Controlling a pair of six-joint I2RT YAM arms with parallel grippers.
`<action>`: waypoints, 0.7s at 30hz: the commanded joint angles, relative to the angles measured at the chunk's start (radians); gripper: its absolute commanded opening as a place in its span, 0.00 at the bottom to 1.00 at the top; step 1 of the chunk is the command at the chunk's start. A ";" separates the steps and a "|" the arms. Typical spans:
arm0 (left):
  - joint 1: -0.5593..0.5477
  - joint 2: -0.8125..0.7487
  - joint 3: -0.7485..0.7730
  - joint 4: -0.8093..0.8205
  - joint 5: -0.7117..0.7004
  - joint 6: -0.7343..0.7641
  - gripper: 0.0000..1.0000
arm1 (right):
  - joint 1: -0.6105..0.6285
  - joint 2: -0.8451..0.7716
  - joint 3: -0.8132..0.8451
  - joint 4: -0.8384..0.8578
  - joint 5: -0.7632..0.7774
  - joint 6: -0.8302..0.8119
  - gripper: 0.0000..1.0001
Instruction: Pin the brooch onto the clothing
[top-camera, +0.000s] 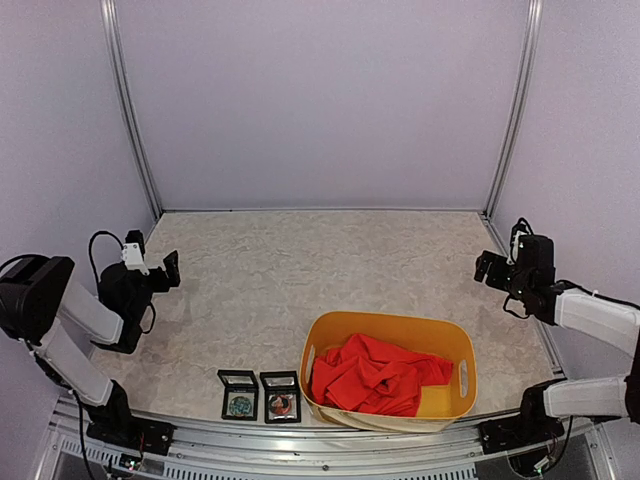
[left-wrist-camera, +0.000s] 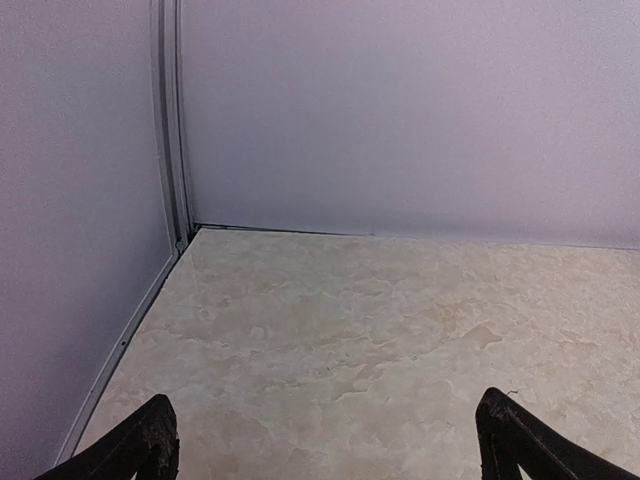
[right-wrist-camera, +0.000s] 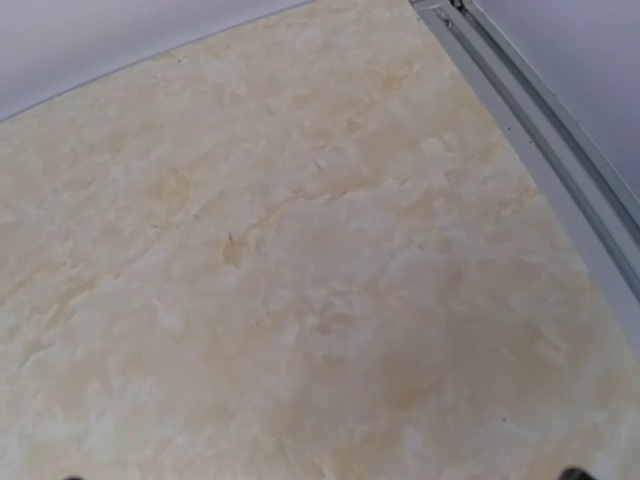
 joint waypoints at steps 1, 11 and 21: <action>0.005 -0.004 0.013 -0.008 -0.002 0.003 0.99 | -0.004 -0.033 0.044 0.023 -0.032 -0.022 0.99; 0.021 -0.005 0.011 0.000 0.102 0.012 0.99 | -0.005 -0.312 -0.031 0.210 -0.437 -0.202 0.99; -0.189 -0.401 0.362 -0.686 0.069 0.055 0.92 | 0.018 -0.231 0.197 0.085 -0.996 -0.236 0.93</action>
